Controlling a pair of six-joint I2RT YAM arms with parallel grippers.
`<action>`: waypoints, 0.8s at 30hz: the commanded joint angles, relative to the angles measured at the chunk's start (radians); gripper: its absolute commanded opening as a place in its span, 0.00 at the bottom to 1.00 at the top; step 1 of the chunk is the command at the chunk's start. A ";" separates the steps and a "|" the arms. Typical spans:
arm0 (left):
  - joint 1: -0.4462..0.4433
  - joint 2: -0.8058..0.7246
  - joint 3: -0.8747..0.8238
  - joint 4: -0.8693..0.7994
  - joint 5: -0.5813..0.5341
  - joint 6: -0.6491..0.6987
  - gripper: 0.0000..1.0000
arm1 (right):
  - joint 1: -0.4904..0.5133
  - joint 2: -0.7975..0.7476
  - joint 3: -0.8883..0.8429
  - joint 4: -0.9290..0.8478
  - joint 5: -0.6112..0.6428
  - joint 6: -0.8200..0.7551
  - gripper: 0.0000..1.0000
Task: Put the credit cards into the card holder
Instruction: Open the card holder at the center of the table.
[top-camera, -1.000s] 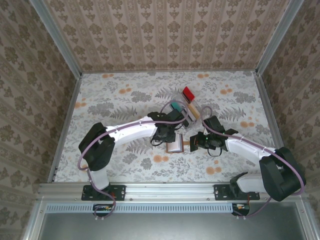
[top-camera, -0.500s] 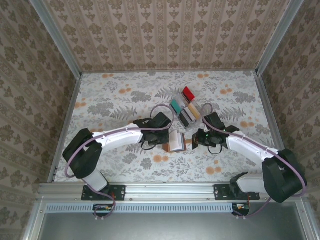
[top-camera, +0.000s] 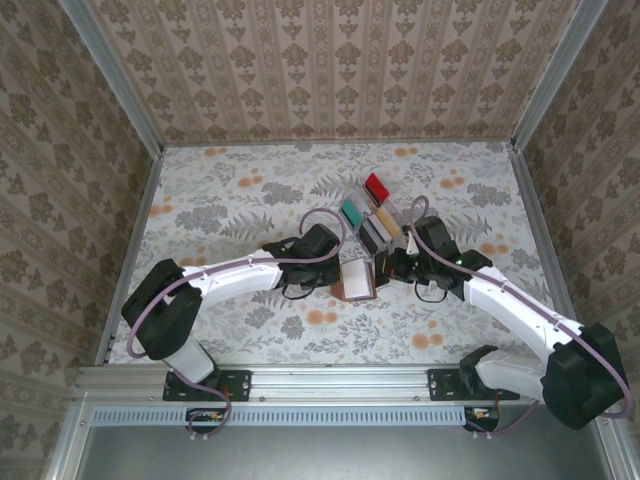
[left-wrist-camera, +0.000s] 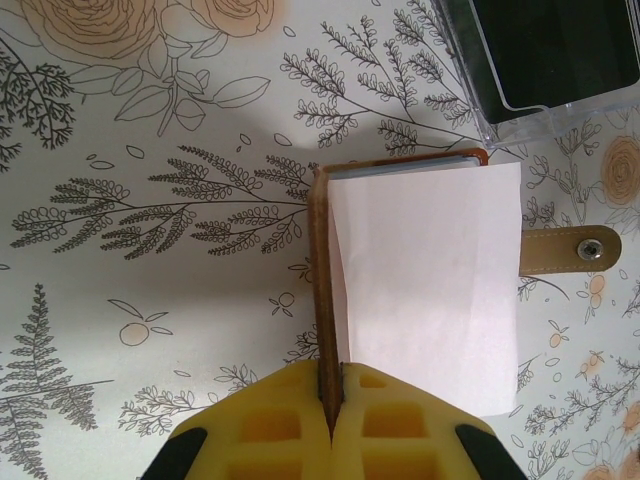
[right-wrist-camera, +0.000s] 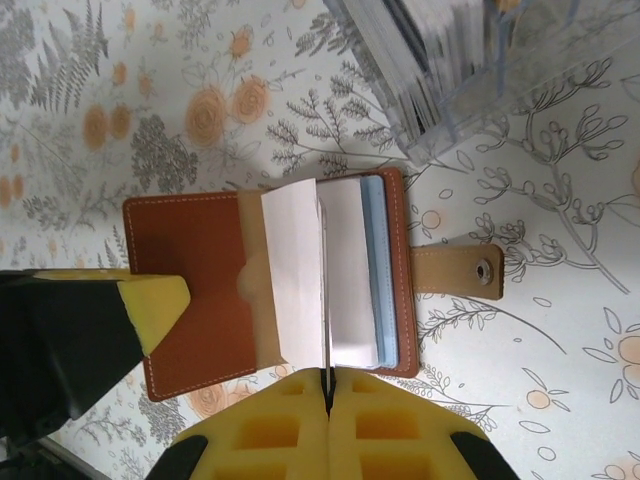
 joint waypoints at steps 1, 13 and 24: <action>0.001 -0.002 -0.007 0.000 0.003 -0.007 0.00 | 0.020 0.054 0.022 -0.006 0.000 -0.039 0.00; -0.001 0.031 -0.001 -0.013 0.028 0.023 0.00 | 0.025 0.181 -0.018 0.095 0.000 -0.073 0.00; -0.003 0.052 0.014 -0.044 0.025 0.052 0.00 | 0.027 0.291 -0.021 0.127 -0.012 -0.109 0.00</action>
